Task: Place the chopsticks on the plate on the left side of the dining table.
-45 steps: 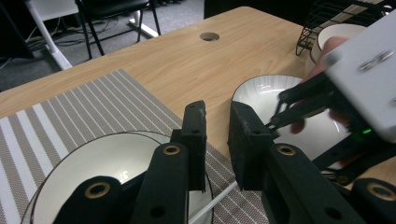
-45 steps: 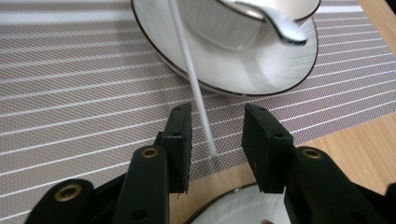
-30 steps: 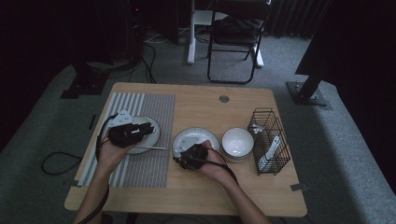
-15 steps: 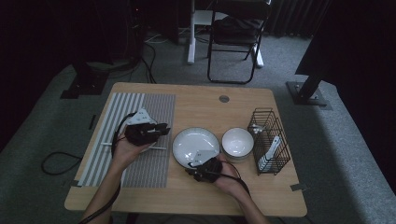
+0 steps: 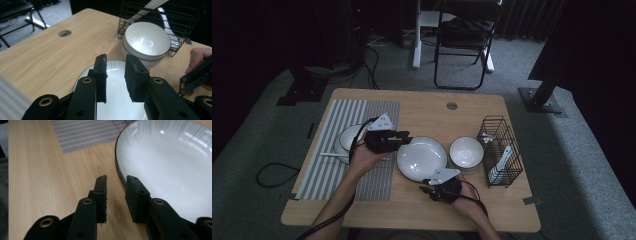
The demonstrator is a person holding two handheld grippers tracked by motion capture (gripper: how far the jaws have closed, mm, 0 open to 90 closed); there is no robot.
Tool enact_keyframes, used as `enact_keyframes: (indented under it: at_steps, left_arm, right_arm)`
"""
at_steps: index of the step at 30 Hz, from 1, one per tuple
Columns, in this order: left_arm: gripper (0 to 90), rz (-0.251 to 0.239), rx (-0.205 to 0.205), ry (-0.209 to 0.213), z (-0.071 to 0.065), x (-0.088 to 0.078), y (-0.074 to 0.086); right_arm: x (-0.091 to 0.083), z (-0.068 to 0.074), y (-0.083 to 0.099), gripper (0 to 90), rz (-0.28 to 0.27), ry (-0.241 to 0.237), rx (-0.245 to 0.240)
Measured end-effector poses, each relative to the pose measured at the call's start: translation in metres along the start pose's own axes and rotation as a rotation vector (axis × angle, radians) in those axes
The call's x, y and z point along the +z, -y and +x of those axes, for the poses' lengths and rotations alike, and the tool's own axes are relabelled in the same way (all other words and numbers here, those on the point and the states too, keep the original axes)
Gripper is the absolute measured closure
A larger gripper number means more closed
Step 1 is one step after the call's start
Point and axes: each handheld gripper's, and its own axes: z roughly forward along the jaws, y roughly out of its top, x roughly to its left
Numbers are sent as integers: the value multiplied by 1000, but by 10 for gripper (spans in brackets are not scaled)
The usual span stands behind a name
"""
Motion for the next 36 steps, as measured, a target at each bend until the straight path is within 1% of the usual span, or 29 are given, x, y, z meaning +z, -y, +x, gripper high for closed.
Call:
enact_keyframes:
  at_steps: [2, 4, 6, 9, 10, 13, 15, 16, 19, 20, 21, 22, 24, 27, 29, 31, 32, 33, 36]
  left_arm:
    - [724, 5, 16, 14, -3, 7, -5]
    - [724, 7, 29, 29, -6, 15, -10]
    - [723, 10, 40, 42, -9, 23, -15]
    - [723, 11, 46, 47, -10, 25, -17]
    - [723, 11, 66, 66, -16, 35, -27]
    - [722, 7, 86, 82, -20, 44, -35]
    - [721, 7, 86, 82, -20, 44, -35]
    - [720, 13, 104, 92, -23, 53, -42]
    - [719, 17, 118, 102, -24, 61, -49]
    - [719, 17, 118, 102, -24, 61, -49]
    - [719, 20, 129, 107, -26, 66, -54]
    - [718, 20, 129, 107, -26, 66, -54]
    - [718, 14, 136, 117, -28, 75, -62]
    - [718, 16, 153, 123, -31, 83, -71]
    - [717, 19, 166, 129, -34, 88, -77]
    - [717, 25, 183, 134, -38, 94, -83]
    - [717, 25, 183, 134, -38, 94, -83]
    - [716, 32, 202, 142, -43, 101, -90]
    - [716, 39, 214, 150, -49, 110, -97]
  right_arm:
    - [1, -1, 4, 705, 7, -2, 5]
    - [4, -1, 8, 705, 13, -3, 22]
    - [4, -1, 11, 704, 8, -11, 31]
    - [5, -1, 14, 695, 12, -8, 30]
    - [5, -1, 16, 695, 16, -6, 33]
    - [3, -1, 20, 695, 18, -4, 43]
    - [3, -1, 21, 695, 16, -3, 48]
    - [3, -2, 24, 688, 10, -2, 61]
    - [3, -1, 28, 687, 2, -4, 77]
    - [3, -1, 28, 687, 2, -4, 77]
    - [3, 0, 29, 686, 9, -3, 78]
    - [4, 0, 30, 683, 18, 2, 78]
    - [4, -1, 32, 682, 19, 4, 77]
    - [6, -1, 35, 680, 22, 7, 79]
    - [7, 0, 36, 678, 31, 6, 77]
    - [7, 0, 36, 677, 24, 1, 89]
    - [7, 0, 36, 677, 24, 1, 89]
    - [7, 0, 37, 675, 24, 0, 90]
    - [7, -1, 38, 675, 20, -1, 90]
